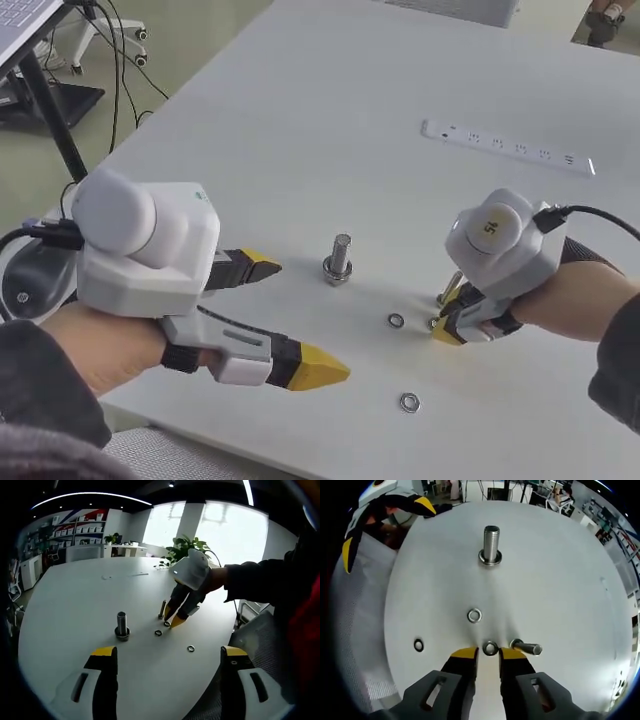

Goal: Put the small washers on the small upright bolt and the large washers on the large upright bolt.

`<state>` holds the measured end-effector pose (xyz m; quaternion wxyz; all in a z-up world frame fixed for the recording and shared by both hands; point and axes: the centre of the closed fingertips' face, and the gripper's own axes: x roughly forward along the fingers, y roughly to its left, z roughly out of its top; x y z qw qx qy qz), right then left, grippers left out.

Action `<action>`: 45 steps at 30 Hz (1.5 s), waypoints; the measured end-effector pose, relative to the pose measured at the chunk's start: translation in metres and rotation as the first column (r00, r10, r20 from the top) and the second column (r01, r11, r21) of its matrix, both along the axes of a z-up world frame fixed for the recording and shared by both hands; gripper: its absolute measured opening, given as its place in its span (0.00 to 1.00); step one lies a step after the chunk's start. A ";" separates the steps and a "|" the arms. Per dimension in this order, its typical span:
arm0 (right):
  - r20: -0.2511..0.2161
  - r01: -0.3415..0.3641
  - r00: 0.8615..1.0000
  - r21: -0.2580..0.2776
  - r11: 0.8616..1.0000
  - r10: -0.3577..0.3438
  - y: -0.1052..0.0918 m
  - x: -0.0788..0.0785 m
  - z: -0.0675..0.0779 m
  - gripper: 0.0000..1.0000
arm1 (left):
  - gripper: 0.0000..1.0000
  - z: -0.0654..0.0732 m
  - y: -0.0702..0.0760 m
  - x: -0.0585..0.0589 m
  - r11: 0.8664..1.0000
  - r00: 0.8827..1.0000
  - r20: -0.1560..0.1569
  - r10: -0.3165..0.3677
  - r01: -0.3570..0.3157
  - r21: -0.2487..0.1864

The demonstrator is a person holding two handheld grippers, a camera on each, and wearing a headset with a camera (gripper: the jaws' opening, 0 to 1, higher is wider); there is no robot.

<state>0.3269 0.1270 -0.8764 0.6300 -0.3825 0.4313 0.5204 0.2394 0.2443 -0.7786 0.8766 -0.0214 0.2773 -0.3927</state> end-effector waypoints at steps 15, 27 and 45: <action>-0.004 0.012 1.000 0.002 1.000 -0.012 0.000 0.002 -0.001 0.14 | 0.84 0.000 0.001 0.000 1.000 1.000 0.001 0.005 -0.005 -0.004; -0.015 0.009 1.000 -0.015 1.000 -0.009 -0.008 -0.006 0.001 0.13 | 0.84 0.001 0.000 0.000 1.000 1.000 0.002 0.002 -0.002 -0.005; -0.020 0.027 0.999 -0.041 0.999 -0.028 -0.031 -0.014 0.003 0.13 | 0.84 0.002 -0.004 -0.001 1.000 1.000 0.005 -0.013 0.013 -0.005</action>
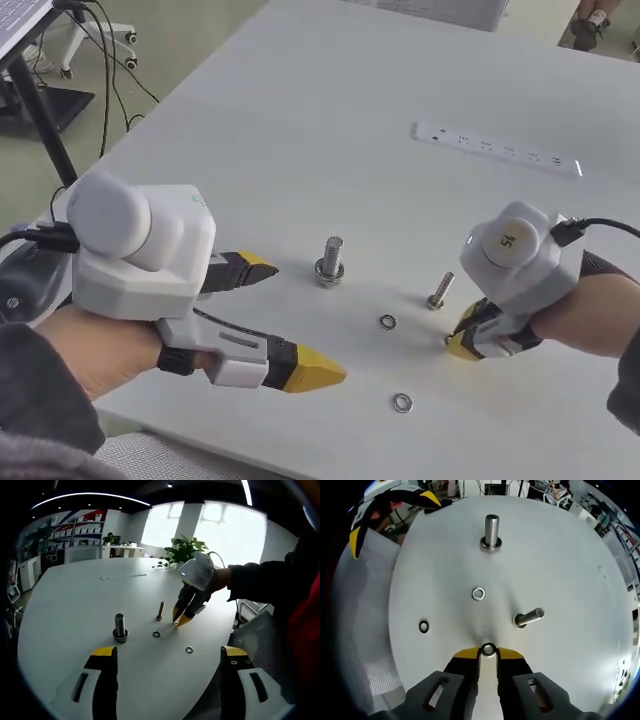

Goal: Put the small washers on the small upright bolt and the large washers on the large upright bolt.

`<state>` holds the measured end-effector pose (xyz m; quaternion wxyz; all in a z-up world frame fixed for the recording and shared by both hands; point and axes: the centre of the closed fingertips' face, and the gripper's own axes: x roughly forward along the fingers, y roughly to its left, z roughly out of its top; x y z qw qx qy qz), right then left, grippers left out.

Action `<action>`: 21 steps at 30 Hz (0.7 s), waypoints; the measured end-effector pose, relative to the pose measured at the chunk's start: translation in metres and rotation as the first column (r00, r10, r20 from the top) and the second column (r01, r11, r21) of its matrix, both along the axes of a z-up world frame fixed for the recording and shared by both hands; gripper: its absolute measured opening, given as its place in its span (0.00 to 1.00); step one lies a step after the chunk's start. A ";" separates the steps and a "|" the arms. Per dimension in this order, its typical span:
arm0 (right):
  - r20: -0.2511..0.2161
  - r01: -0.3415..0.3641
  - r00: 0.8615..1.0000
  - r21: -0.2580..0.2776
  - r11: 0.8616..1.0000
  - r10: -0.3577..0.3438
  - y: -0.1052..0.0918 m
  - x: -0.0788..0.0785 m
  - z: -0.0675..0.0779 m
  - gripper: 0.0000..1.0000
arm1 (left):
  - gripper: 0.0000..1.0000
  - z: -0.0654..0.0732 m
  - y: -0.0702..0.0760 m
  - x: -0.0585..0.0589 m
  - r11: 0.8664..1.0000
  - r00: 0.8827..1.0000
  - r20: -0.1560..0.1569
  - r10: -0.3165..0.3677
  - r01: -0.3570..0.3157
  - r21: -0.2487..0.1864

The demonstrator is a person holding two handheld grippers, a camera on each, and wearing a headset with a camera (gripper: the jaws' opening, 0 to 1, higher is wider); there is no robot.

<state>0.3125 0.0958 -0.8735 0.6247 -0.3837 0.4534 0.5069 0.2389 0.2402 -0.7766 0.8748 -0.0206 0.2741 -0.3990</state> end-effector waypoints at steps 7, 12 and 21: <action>0.003 0.012 1.000 -0.002 1.000 -0.012 -0.006 0.000 0.003 0.13 | 0.84 0.001 -0.002 0.000 1.000 1.000 0.002 -0.006 0.006 0.000; 0.009 0.014 1.000 -0.002 1.000 -0.014 -0.008 0.000 0.008 0.13 | 0.84 0.002 -0.002 0.000 1.000 1.000 0.005 -0.007 0.007 -0.003; 0.036 0.002 0.999 -0.011 1.000 -0.002 -0.012 -0.005 0.029 0.13 | 0.84 0.002 -0.003 0.001 1.000 1.000 0.008 -0.011 0.011 -0.004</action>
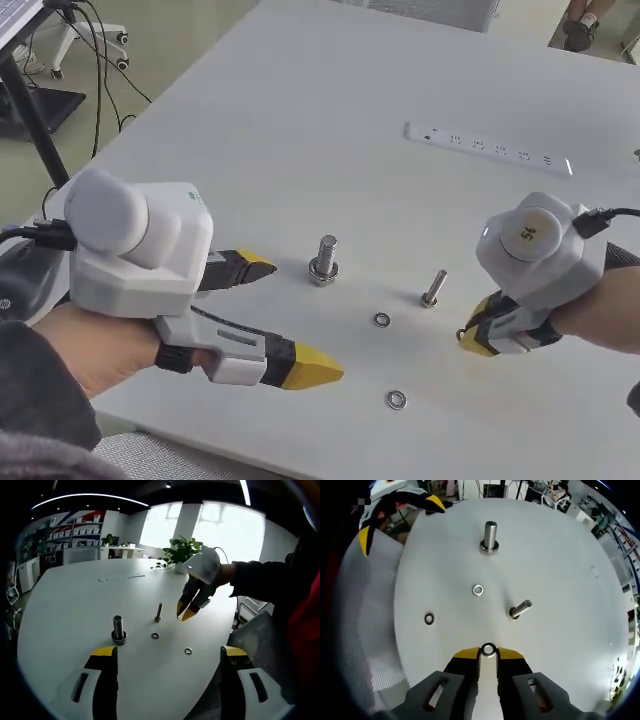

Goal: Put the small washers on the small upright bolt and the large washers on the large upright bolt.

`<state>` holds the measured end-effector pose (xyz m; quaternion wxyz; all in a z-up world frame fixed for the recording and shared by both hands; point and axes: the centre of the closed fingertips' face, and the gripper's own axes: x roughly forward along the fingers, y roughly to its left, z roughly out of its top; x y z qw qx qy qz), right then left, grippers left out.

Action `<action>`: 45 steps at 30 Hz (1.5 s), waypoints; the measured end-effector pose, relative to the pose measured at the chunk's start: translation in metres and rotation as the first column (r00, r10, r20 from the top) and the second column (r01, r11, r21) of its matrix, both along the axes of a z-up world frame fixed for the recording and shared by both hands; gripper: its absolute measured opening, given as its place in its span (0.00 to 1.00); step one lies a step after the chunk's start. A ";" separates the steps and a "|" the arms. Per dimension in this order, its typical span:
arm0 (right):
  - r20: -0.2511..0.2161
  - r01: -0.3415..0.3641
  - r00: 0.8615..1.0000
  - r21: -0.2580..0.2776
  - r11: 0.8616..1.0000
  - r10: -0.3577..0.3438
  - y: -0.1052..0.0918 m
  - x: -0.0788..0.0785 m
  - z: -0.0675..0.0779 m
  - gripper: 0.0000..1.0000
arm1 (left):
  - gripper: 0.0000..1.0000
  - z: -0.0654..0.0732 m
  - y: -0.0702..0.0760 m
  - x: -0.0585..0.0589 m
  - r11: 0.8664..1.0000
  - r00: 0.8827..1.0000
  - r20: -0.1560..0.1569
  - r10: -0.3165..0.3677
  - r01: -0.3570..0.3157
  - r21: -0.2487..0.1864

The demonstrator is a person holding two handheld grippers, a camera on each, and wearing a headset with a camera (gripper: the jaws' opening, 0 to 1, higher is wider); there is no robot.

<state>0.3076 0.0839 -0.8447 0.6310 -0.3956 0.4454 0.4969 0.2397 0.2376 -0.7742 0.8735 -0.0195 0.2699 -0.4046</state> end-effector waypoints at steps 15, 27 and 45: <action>0.064 -0.023 0.998 0.008 1.000 0.022 0.006 0.009 0.037 0.13 | 0.84 0.002 -0.001 0.001 1.000 1.000 0.007 -0.004 0.004 -0.002; 0.110 -0.045 0.993 0.014 0.999 0.043 0.017 0.023 0.053 0.13 | 0.84 0.003 -0.001 0.001 1.000 1.000 0.012 0.000 0.000 -0.004; 0.126 -0.097 0.987 -0.010 0.995 0.098 0.039 0.044 0.053 0.13 | 0.84 0.001 0.003 0.001 1.000 1.000 0.006 0.010 -0.010 -0.004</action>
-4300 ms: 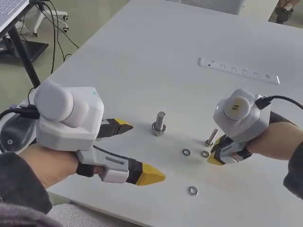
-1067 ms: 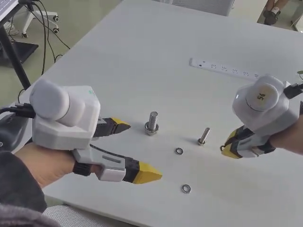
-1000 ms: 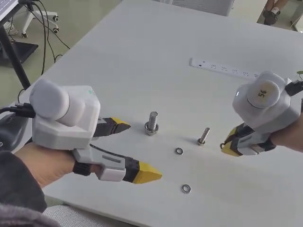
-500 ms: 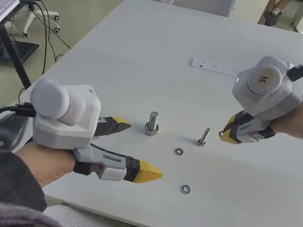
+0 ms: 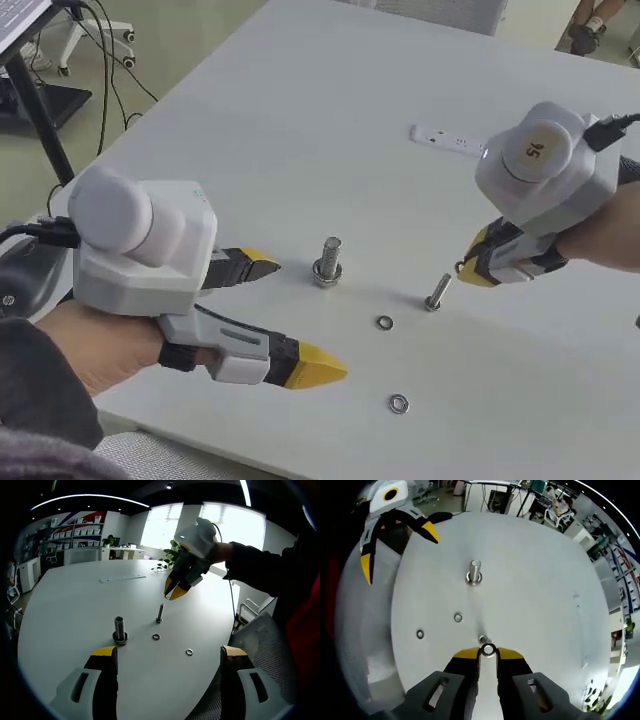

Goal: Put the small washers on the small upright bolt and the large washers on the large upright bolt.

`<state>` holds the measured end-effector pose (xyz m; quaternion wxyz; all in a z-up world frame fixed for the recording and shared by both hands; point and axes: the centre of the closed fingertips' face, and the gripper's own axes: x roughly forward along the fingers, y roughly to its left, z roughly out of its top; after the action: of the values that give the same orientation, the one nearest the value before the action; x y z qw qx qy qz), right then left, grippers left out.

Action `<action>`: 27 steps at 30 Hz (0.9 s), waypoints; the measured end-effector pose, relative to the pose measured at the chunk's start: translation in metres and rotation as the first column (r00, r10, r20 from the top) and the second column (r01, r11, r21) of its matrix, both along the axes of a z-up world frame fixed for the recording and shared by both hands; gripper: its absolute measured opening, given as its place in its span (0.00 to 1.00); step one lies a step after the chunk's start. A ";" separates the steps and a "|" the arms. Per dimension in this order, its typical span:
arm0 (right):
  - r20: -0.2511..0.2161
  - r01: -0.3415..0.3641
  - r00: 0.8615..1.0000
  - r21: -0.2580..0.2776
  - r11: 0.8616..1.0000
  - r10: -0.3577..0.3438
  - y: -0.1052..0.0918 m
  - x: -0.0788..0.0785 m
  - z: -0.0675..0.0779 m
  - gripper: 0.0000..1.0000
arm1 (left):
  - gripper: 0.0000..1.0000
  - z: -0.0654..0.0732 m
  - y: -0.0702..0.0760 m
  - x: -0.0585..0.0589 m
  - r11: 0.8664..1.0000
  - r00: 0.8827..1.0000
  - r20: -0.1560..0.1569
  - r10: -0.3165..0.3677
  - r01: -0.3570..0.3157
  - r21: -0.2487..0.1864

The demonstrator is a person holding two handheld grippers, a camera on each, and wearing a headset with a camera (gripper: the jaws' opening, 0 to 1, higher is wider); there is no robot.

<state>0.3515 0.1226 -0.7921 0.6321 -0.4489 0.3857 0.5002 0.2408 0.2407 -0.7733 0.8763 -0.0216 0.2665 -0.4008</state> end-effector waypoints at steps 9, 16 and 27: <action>-0.014 -0.024 1.000 -0.026 0.999 0.023 0.003 0.002 -0.008 0.13 | 0.84 -0.002 0.003 -0.001 1.000 1.000 -0.006 0.010 -0.010 0.000; -0.026 -0.035 0.999 -0.042 0.999 0.034 0.003 0.003 -0.015 0.13 | 0.84 -0.003 0.004 0.000 1.000 1.000 -0.009 0.014 -0.014 0.002; -0.037 -0.041 0.999 -0.053 0.998 0.039 0.004 0.005 -0.020 0.13 | 0.84 -0.004 0.004 0.001 1.000 1.000 -0.012 0.020 -0.020 0.000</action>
<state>0.3560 0.1263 -0.8120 0.6025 -0.4644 0.4013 0.5102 0.2418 0.2451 -0.7770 0.8785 -0.0267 0.2717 -0.3920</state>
